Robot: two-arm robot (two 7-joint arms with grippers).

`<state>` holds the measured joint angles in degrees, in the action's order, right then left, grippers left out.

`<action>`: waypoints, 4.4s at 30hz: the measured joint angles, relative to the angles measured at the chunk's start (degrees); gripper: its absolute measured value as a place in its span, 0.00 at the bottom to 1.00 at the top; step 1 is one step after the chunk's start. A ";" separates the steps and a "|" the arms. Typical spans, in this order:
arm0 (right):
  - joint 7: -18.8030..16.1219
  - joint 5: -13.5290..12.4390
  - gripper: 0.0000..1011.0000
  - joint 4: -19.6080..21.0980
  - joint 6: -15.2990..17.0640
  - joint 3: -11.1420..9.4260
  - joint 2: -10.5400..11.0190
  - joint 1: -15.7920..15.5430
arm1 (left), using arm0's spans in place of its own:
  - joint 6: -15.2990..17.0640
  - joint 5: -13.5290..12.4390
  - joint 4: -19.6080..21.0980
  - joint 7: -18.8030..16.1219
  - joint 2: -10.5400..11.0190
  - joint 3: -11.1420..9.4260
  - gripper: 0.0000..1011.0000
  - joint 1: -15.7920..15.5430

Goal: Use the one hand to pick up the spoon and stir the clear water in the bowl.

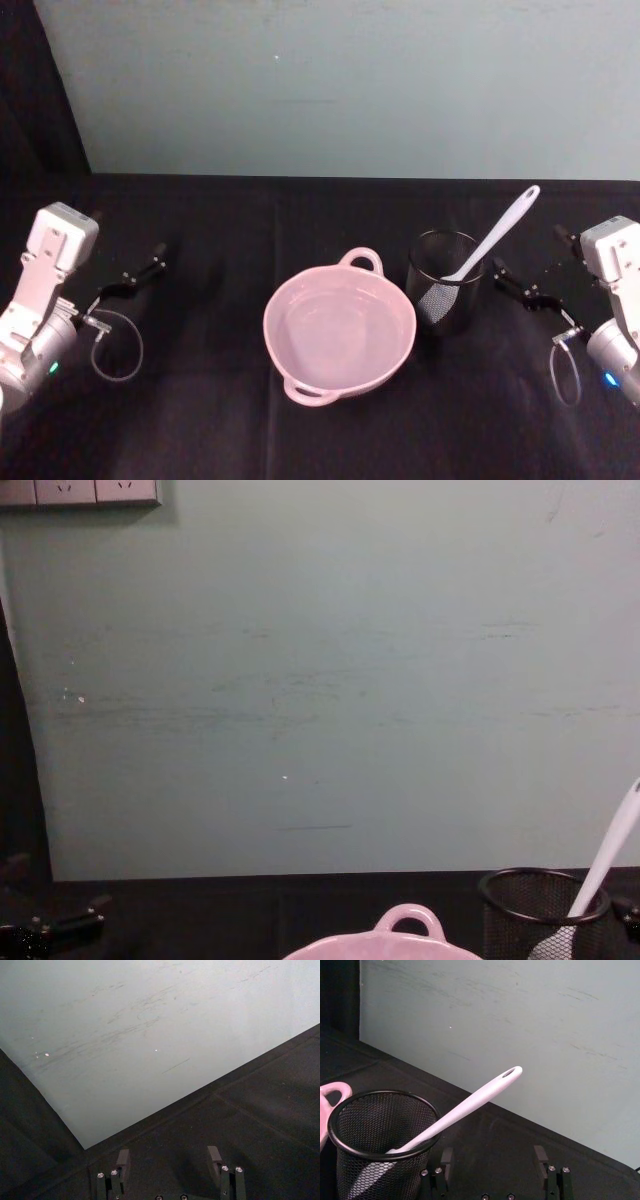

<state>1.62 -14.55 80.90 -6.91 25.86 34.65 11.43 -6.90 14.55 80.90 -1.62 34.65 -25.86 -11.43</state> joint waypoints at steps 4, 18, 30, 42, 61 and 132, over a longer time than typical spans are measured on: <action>0.00 0.00 0.99 0.00 0.00 0.00 0.00 0.00 | 0.00 0.00 0.00 0.00 0.00 0.00 0.99 0.00; 0.00 0.00 0.99 0.00 0.00 0.00 0.00 0.00 | 0.00 0.00 0.00 0.00 0.00 0.00 0.99 0.00; 0.00 0.00 0.99 0.00 0.00 0.00 0.00 0.00 | 0.00 0.00 0.00 0.00 0.00 0.00 0.99 0.00; 0.00 0.00 0.99 0.00 0.00 0.00 0.00 0.00 | 0.00 0.00 0.00 0.00 0.00 0.00 0.99 0.00; 0.17 -1.16 0.99 5.61 3.15 -6.13 1.85 -5.41 | 0.00 0.00 0.00 0.00 0.00 0.00 0.99 0.00; -21.05 -46.55 0.99 -0.45 15.09 -10.53 -5.62 1.00 | 0.00 0.00 0.00 0.00 0.00 0.00 0.99 0.00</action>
<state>-19.42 -61.10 80.46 8.18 15.33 29.03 12.43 -6.90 14.55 80.90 -1.62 34.64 -25.86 -11.43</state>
